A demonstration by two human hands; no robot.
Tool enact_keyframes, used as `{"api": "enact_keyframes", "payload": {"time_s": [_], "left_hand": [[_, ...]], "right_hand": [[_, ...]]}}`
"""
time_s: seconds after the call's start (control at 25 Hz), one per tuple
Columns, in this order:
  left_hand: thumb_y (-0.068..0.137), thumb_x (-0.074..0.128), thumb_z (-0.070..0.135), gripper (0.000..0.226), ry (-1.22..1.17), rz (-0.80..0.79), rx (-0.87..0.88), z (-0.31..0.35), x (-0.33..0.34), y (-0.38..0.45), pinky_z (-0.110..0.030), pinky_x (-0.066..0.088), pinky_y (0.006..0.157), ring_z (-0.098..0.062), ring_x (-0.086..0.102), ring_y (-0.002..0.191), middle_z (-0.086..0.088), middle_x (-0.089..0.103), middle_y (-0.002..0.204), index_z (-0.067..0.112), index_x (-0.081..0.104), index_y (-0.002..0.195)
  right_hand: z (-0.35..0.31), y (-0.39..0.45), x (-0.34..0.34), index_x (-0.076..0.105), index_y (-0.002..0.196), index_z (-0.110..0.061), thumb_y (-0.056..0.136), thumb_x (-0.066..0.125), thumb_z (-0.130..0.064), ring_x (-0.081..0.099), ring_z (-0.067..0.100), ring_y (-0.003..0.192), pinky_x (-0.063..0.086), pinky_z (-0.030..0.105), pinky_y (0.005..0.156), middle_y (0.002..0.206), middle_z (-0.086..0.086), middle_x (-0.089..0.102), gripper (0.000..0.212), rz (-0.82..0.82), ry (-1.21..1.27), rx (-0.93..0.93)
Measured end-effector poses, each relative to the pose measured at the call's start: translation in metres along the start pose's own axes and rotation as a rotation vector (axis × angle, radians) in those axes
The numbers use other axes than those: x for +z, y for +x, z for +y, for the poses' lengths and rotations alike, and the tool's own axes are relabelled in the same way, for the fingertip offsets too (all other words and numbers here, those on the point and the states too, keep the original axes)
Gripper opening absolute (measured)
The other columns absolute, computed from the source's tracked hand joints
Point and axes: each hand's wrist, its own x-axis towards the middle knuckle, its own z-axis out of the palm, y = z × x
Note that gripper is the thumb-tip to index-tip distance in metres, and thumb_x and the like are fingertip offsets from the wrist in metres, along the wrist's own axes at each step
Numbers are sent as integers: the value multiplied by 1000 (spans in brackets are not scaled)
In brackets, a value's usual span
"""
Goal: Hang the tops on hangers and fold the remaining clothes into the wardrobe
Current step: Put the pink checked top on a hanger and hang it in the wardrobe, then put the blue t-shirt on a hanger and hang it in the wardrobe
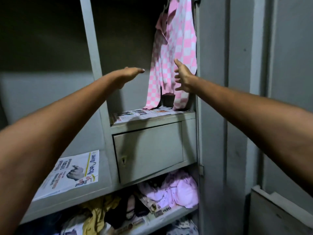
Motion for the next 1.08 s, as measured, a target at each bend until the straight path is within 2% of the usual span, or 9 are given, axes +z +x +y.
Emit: {"api": "enact_keyframes", "payload": {"time_s": [0.12,0.2,0.28,0.52,0.68,0.8,0.88,0.96,1.08], "left_hand": [[100,37,38,55,-224,53,-57,14,8,-37,-34,23,110,-26,31,135,-10,21,155,11,25,147],[97,40,44,63,-384,35,-205,18,17,-61,-26,37,90,-17,50,94,-13,34,147,9,24,146],[96,40,48,69,-446,23,-295,16,31,-85,-21,37,68,-10,38,67,-12,41,137,5,21,147],[97,33,51,66,-577,-48,-382,-6,98,-181,-21,36,96,-9,50,98,-8,36,145,10,22,148],[98,29,49,63,-579,-114,-471,-22,147,-259,-32,19,114,-23,27,138,-11,28,151,12,19,148],[100,25,44,48,-645,-189,-528,-32,193,-313,-19,43,79,-16,50,106,1,50,118,13,40,134],[100,26,43,37,-667,-233,-596,-41,229,-343,-17,33,49,-9,42,67,2,52,85,18,53,101],[100,28,45,38,-641,-292,-643,-48,266,-369,-18,27,44,-7,32,55,3,50,68,19,45,78],[98,28,48,43,-647,-469,-693,-61,330,-402,-15,37,58,-16,47,66,-4,51,77,14,47,79]], "right_hand": [[-8,-36,-8,18,150,-14,98,22,-53,21,31,142,22,54,112,156,11,18,65,-30,22,25],[-4,-63,-11,20,149,-13,98,22,-54,22,30,141,23,53,112,156,11,20,66,-45,27,51],[3,-93,-16,21,149,-12,98,23,-54,23,30,141,21,52,112,155,10,22,66,-64,24,85],[55,-186,-33,39,137,-17,96,24,-58,39,25,129,21,55,112,141,8,40,61,-158,-2,218],[112,-242,-38,51,109,-11,94,28,-61,42,21,110,30,50,107,111,8,47,57,-170,-31,361],[162,-296,-41,45,82,-17,93,27,-61,42,16,92,39,40,89,95,3,44,49,-209,-43,500],[198,-333,-48,44,77,-19,93,27,-62,39,11,73,35,29,65,83,-1,41,49,-205,-51,571],[231,-364,-61,43,76,-19,93,27,-62,35,10,65,31,27,61,77,-3,39,49,-216,-83,632],[272,-409,-98,43,80,-19,92,26,-64,31,10,63,33,28,65,73,-2,36,49,-209,-151,735]]}}
